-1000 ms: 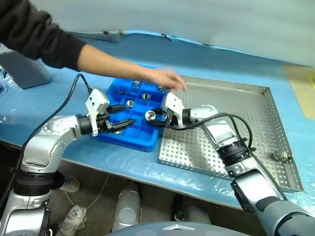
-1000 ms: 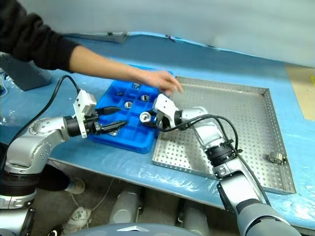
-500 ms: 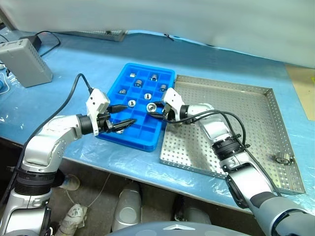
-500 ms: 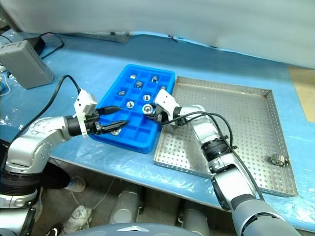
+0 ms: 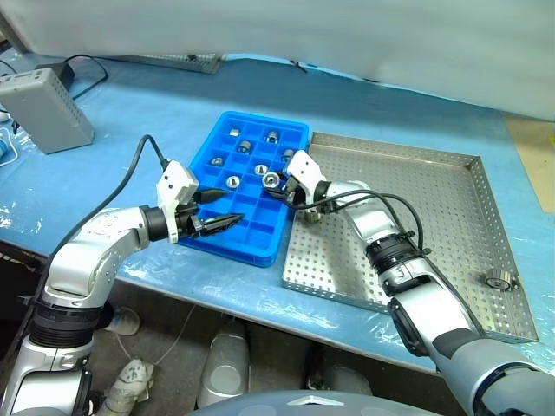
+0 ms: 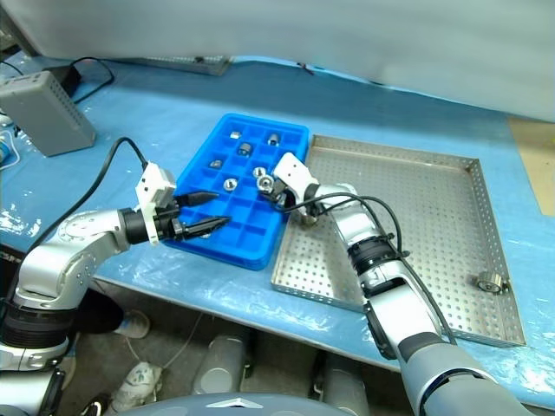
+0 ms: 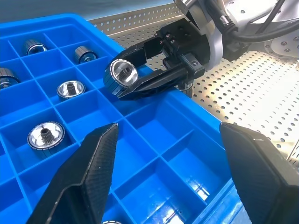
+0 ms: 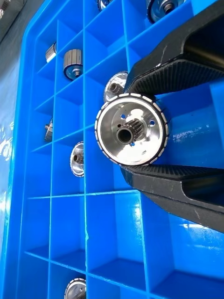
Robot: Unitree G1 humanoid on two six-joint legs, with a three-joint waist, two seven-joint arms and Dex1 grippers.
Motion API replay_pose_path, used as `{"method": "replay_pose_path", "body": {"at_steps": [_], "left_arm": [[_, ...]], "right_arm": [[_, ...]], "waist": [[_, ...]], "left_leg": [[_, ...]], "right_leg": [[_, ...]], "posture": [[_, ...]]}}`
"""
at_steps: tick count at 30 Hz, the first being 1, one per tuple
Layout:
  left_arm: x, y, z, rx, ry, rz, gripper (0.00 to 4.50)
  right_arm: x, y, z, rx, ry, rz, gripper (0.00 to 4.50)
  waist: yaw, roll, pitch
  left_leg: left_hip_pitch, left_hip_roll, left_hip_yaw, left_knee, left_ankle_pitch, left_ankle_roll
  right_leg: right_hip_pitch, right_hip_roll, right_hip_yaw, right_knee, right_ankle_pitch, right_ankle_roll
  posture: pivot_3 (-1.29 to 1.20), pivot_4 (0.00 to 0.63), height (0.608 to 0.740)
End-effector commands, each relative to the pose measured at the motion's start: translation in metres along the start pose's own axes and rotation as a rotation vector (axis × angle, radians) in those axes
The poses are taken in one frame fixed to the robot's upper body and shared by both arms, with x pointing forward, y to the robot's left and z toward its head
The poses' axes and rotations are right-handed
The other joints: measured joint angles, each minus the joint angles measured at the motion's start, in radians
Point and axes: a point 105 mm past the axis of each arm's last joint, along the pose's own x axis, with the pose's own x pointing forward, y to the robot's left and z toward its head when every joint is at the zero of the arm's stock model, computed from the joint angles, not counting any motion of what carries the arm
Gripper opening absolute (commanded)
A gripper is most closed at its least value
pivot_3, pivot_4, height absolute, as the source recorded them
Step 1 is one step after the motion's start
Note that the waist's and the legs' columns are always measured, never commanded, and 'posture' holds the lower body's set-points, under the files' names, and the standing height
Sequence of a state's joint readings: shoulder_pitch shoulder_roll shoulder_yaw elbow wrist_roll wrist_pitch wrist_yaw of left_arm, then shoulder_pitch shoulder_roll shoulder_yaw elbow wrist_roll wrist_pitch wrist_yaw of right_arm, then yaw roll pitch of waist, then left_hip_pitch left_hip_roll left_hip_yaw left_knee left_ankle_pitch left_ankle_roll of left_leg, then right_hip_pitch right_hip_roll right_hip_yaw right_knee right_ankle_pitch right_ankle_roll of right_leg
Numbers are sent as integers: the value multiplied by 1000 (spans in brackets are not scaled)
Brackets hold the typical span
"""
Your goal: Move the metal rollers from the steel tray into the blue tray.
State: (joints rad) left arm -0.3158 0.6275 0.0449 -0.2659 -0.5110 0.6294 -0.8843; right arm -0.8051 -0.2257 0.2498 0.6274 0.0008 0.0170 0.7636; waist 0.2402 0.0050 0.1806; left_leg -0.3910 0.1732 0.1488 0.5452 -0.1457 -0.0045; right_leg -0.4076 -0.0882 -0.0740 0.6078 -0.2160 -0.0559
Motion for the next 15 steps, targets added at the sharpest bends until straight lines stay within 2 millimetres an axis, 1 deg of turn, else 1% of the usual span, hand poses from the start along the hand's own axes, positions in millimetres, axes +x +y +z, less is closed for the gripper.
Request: {"method": "replay_pose_path", "body": {"at_steps": [1,3,5,8,10,13,15], "left_arm": [[-2,2,4,25,-25,-11,3667],[-2,3,-1,22,-21,-15,3667],[0,3,-4,24,-20,-21,3667],[4,3,-2,32,-26,-30,3667],[9,3,3,39,-36,-42,3667],[22,1,16,53,-57,-65,3667],[33,-2,25,55,-84,-82,3667]], "right_arm": [[-3,1,7,9,-45,16,2758],[-4,2,7,32,-45,21,3443],[-6,2,12,60,-67,22,4105],[-12,-3,22,49,-97,0,4105],[-19,-6,32,57,-132,-9,4105],[-38,-14,50,78,-195,-49,4105],[-54,-21,62,99,-229,-87,4105]], "waist": [[0,0,0],[0,0,0],[0,0,0],[0,0,0],[0,0,0],[3,0,0],[3,0,0]], "left_leg": [[0,0,0,0,0,0],[0,0,0,0,0,0],[0,0,0,0,0,0],[0,0,0,0,0,0],[0,0,0,0,0,0],[0,0,0,0,0,0],[0,0,0,1,0,0]], "right_leg": [[0,0,0,0,0,0],[0,0,0,0,0,0],[0,0,0,0,0,0],[0,0,0,0,0,0],[0,0,0,0,0,0],[0,0,0,0,0,0],[0,0,0,0,0,0]], "posture": [[453,150,740],[449,150,740],[444,150,740],[429,150,740],[413,150,740],[380,150,740],[346,150,740]]}}
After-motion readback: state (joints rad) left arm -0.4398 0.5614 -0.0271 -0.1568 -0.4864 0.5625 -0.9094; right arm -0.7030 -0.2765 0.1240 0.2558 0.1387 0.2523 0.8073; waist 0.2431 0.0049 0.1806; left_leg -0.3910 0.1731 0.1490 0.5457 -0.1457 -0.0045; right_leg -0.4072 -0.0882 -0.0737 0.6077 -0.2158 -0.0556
